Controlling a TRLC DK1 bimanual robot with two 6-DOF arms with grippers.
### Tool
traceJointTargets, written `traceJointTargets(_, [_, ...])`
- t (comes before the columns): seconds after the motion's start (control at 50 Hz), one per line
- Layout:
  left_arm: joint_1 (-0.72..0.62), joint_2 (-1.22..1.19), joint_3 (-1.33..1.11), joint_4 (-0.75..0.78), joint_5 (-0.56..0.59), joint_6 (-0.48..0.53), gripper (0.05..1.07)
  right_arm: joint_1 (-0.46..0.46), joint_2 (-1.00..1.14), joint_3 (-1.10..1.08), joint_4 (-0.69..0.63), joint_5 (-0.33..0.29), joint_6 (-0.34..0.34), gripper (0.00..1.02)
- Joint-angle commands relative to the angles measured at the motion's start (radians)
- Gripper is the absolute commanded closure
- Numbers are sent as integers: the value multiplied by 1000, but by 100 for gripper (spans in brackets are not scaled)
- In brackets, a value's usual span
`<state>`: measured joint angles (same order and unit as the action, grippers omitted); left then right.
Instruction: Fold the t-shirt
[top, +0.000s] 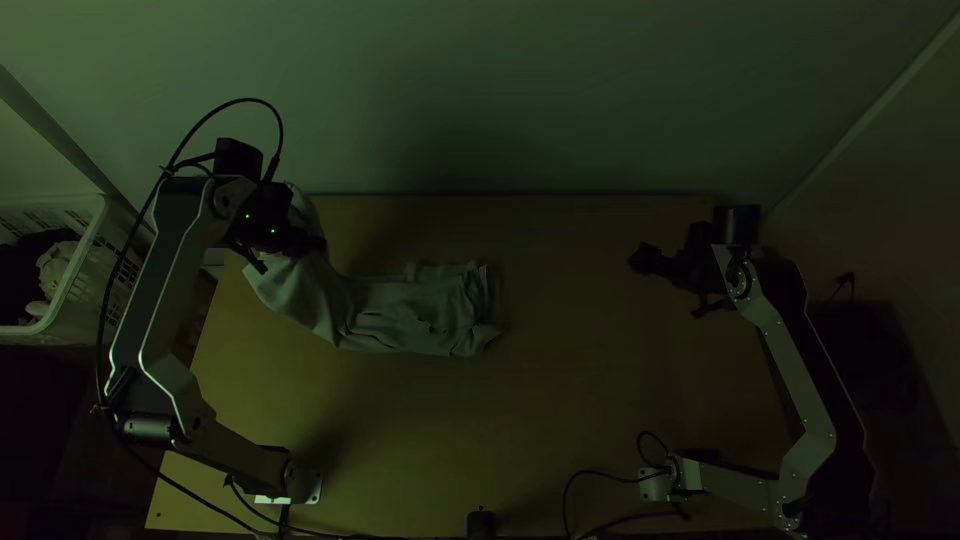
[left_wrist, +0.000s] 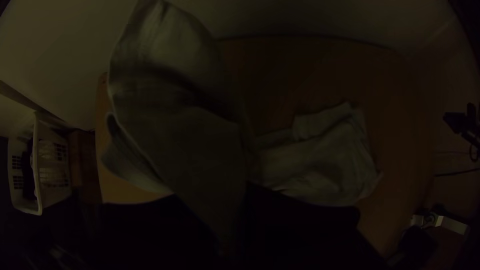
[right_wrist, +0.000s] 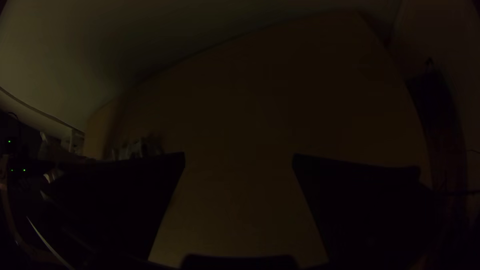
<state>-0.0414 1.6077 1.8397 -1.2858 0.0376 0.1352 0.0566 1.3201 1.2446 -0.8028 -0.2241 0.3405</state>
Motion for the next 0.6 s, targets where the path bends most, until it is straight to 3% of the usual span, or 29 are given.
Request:
traceJointTargets(0.0, [-83,34,67,-24,-31,-74,105,5,-30,-28,5,6,14,4])
traceJointTargets(0.14, [-190,81,110,-33,-108,-118,105,5,-47,-39,8,6,20,4])
traceJointTargets(0.58, [-448,265,208,-52,-168,-253,105,-9,-91,-71,14,6,37,4])
